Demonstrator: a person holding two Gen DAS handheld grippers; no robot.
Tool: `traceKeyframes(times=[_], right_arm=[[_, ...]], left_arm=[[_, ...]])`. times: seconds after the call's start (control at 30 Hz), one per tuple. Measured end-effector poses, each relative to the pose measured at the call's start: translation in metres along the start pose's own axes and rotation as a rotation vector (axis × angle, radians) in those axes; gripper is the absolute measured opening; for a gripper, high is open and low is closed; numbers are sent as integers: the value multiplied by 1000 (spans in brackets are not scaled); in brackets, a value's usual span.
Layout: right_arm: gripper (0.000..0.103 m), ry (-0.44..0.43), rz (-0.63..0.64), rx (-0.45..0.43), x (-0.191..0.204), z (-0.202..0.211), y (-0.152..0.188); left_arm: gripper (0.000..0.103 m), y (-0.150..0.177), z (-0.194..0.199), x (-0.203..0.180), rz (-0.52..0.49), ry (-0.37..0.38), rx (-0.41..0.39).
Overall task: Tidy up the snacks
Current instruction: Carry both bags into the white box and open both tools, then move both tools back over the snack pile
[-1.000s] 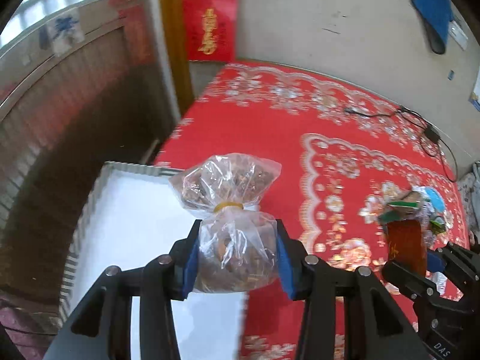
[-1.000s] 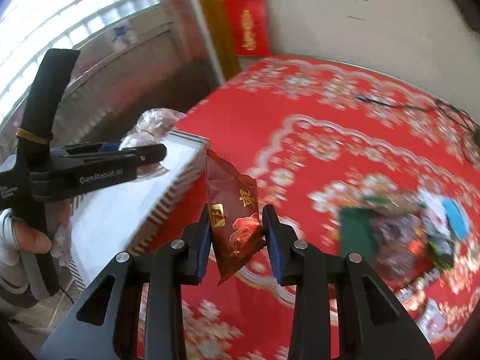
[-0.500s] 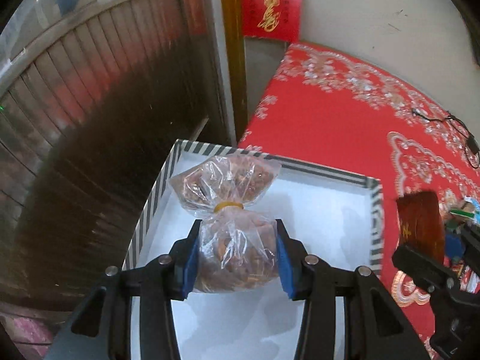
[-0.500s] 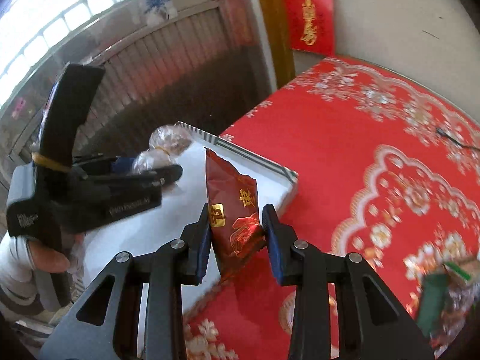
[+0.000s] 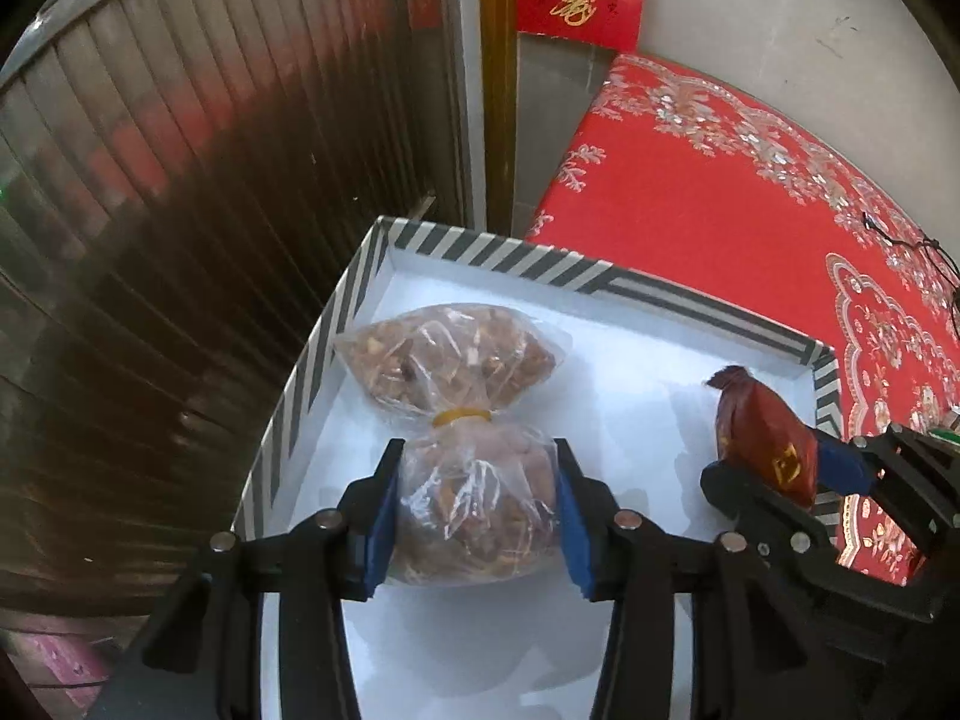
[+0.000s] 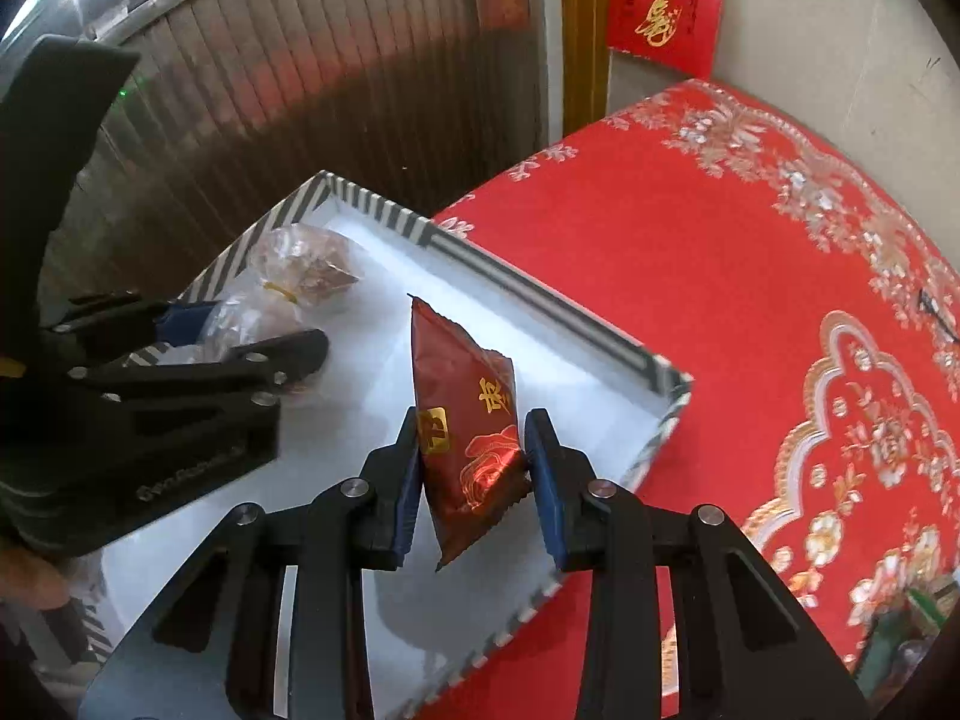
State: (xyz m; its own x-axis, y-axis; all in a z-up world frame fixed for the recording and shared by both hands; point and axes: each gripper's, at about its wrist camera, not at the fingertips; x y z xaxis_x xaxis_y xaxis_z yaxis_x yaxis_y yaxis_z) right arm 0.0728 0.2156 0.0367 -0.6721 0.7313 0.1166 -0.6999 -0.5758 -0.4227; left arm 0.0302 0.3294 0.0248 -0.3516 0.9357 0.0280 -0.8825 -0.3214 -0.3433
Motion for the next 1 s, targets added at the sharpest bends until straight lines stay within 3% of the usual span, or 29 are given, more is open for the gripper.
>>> traceKeyframes(times=[0.23, 0.53, 1.0], right_arm=[[36, -41, -4, -24, 5, 6, -1], [36, -72, -66, -96, -11, 55, 23], [36, -33, -236, -92, -82, 99, 118]], left_arm=[[64, -2, 4, 11, 56, 30, -3], [77, 3, 45, 8, 54, -5, -93], [81, 30, 71, -85, -80, 60, -105]])
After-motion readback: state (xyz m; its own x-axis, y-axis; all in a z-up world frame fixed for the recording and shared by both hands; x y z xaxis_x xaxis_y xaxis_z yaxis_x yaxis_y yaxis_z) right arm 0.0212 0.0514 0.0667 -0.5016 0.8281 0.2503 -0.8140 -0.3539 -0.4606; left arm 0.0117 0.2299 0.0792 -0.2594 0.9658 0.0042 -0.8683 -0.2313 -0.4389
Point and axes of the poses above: each gripper's, at about its wrist camera, not at the fingertips, and z roughly against the way its jaws point, x to its left, y to its underside, and after that the axes turned 5 degrees about x, right-handed
